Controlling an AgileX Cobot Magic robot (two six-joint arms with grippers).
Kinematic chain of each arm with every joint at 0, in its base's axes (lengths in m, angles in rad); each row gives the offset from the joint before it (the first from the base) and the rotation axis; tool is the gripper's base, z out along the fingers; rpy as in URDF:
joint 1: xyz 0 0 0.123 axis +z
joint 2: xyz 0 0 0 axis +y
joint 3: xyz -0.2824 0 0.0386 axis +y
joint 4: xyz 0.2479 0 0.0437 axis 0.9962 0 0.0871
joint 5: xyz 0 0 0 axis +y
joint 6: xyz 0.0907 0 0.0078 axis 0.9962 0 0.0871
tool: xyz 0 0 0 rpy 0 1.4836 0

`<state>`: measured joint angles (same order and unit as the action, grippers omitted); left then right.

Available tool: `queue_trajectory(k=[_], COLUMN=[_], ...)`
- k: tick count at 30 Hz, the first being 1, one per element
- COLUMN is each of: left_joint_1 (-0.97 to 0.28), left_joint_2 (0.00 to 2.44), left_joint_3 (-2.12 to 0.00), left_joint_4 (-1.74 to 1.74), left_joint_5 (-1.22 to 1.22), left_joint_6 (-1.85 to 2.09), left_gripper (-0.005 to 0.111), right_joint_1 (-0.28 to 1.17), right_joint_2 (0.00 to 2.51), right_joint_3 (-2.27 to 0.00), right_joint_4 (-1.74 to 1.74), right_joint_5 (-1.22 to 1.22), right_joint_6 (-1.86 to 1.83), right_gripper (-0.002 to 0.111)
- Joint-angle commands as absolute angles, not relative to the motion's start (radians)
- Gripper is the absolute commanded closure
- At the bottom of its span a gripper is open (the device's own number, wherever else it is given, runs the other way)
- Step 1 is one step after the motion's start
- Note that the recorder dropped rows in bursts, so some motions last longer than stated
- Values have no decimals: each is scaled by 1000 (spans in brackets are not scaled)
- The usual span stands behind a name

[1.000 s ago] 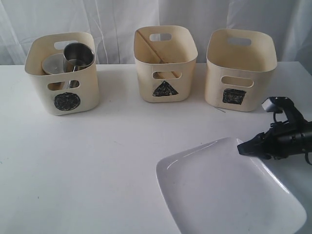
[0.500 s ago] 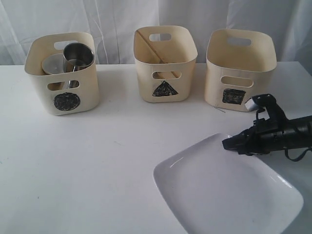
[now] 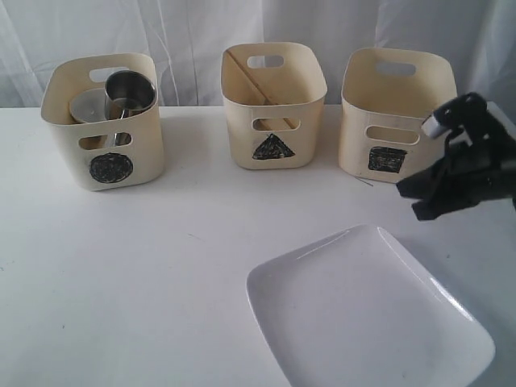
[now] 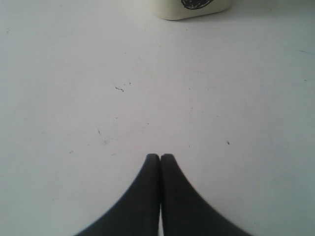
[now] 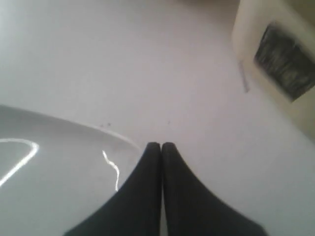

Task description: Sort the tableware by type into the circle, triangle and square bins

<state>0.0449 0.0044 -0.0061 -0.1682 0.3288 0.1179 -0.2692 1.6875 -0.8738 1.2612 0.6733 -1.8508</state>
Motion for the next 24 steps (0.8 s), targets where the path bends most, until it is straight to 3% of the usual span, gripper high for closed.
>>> queue_trajectory(k=[1, 7, 9, 15, 17, 24], left_joint_1=[48, 48, 48, 48, 48, 48], left_joint_2=[0, 0, 0, 0, 0, 0], left_joint_3=[0, 0, 0, 0, 0, 0], left_joint_4=[-177, -177, -177, -177, -177, -177], left_joint_5=[336, 336, 336, 336, 336, 336], left_joint_6=[111, 111, 111, 111, 111, 111], left_gripper=[107, 107, 107, 107, 107, 107], right_joint_1=[-268, -268, -268, -268, -268, -268], right_joint_2=[1546, 1528, 1552, 1727, 1788, 1966], right_joint_3=[-888, -885, -885, -887, -887, -887], right_joint_4=[1239, 1237, 1237, 1268, 1291, 1363], right_joint_5=[644, 664, 686, 637, 649, 769], right_joint_6=[-1752, -1721, -1721, -1752, -1752, -1885], right_gripper=[108, 108, 103, 62, 55, 54])
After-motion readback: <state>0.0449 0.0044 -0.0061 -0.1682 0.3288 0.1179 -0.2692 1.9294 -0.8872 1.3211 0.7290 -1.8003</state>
